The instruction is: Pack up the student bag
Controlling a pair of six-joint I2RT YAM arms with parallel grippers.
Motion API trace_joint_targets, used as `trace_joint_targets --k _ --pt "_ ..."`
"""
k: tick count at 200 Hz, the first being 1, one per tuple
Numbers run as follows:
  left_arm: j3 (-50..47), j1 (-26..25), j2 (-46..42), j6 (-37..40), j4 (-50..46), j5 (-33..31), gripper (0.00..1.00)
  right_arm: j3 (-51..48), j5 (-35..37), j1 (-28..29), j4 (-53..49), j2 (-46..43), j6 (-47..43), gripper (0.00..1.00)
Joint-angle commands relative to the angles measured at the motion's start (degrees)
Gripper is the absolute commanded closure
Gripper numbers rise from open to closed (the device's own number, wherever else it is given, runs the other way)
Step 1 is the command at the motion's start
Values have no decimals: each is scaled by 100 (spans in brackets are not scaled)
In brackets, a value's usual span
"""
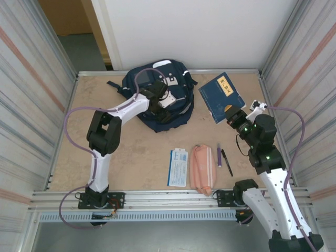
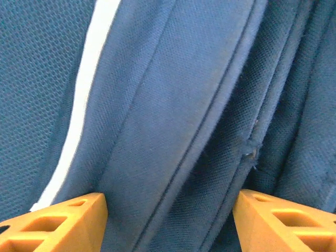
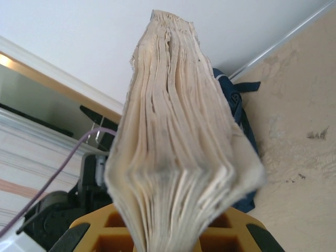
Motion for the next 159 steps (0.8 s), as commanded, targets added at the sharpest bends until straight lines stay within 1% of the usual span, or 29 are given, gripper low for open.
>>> trace_joint_targets --k 1,12,24,39,51,67,81,100,125,145,159 --pt "469 66 346 330 -447 -580 40 259 -146 -41 96 -78 -219 100" --pt "556 64 456 350 -443 -608 44 259 -190 -42 115 -52 -205 100" --pt "591 57 527 334 -388 -606 54 252 -231 -42 127 -21 -161 100" --pt "575 49 544 288 -176 -689 61 239 -308 -42 128 18 -98 100" --pt "576 6 515 304 -52 -762 77 212 -379 -37 118 60 4 100" --pt "605 -74 346 318 -29 -630 89 113 -548 -42 156 164 181 100" --pt "576 -148 55 174 156 -773 100 -19 -777 -33 258 370 412 100" --pt "442 -166 -587 -116 496 -760 100 -47 -1292 -11 446 853 708 100" --pt "377 -170 -1302 -475 775 -852 100 202 -1829 64 227 1385 603 100" --pt "289 -171 -1773 -700 1019 -1040 100 295 -1932 55 -41 1626 594 100" --pt "345 -184 -1957 -884 1032 -1193 100 287 -2088 50 18 1781 696 100"
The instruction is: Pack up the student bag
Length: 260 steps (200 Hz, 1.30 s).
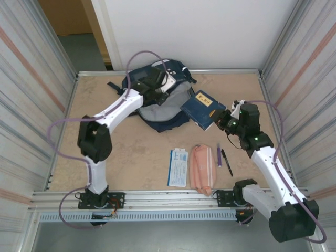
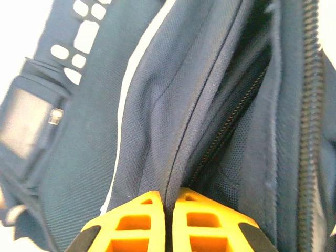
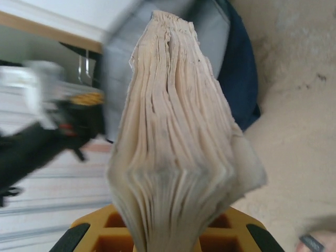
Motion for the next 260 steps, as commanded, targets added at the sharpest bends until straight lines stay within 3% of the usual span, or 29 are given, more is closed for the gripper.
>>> trace_joint_targets --k 1,56,113,133,154,172,206,260 --pt "59 -40 -744 -546 509 -315 100 285 -544 20 129 104 195 100" --pt "137 -178 -1074 -835 370 56 100 716 -1385 691 934 1540 690 100" --pt "-299 -208 -1388 -1835 543 675 100 1345 -44 1090 1624 2681 790 100" --pt "-489 -214 -1548 -2284 632 968 100 1343 53 1057 2249 3237 1064 100" --pt "-871 -242 -1786 -2721 1077 1293 100 1434 47 1133 3019 3860 1600 100" --pt "-1329 -288 -1959 -3063 1637 1461 100 1526 506 1329 3313 4275 1725 100" --pt "-1577 -359 -1997 -3127 1851 1664 100 1672 1050 1594 3875 4983 1808 100" --pt "-1622 -368 -2068 -3127 1918 1890 100 2171 1291 1915 4431 6061 1993 100"
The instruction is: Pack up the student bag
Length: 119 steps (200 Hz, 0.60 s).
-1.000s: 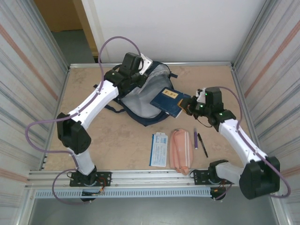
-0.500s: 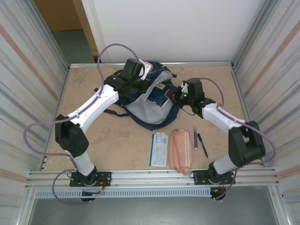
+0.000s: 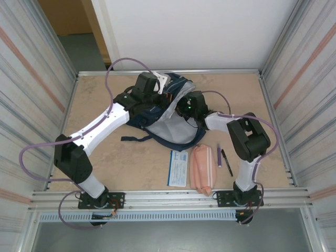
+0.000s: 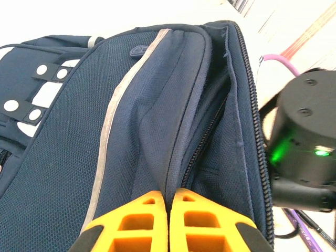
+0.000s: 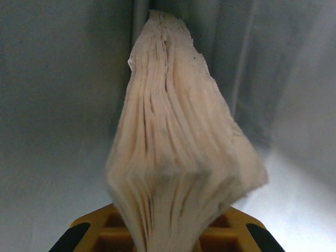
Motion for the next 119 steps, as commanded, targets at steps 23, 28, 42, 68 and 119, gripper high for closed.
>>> trace_joint_targets --k 23,28,42,68,119 --pt "82 -43 -375 -152 772 333 100 431 426 236 777 919 491 100" --pt "88 -37 -364 -159 760 343 100 507 433 242 721 998 516 100" --pt "84 -35 -361 -227 758 378 100 666 495 251 480 1199 711 95" --pt "-28 -36 -375 -360 857 417 100 887 360 273 663 1602 1159 91" --pt "-172 7 -439 -413 896 160 100 942 470 366 497 1540 1058 65"
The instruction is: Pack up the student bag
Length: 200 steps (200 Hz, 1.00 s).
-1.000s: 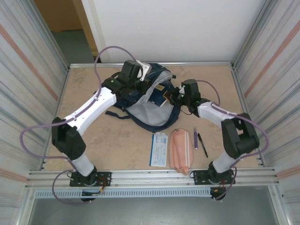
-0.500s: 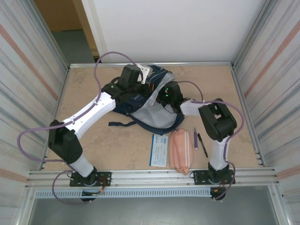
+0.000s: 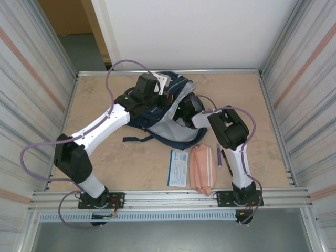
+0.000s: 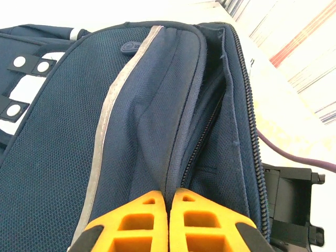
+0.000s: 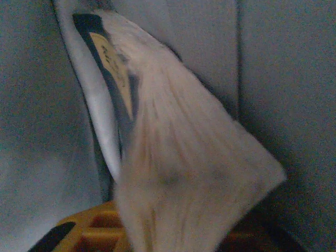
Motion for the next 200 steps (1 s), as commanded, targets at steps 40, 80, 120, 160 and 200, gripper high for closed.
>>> trace_joint_targets --k 40,80,120,160,200 --pt "-480 326 -515 -403 985 -179 100 -537 279 -71 -973 -903 -178 48" --pt "-595 406 -412 -49 984 -423 100 -955 104 -292 -2038 -1704 -354 44" --pt "-633 441 -330 180 1060 -109 100 -1729 -159 -610 -2467 -2775 -813 45" --pt "-826 432 -122 512 894 -216 100 -1988 -256 -850 -4036 -4437 -1948 43" --pt "-896 344 157 1157 810 -64 100 -2002 255 -1096 -5307 -5787 -3420 37"
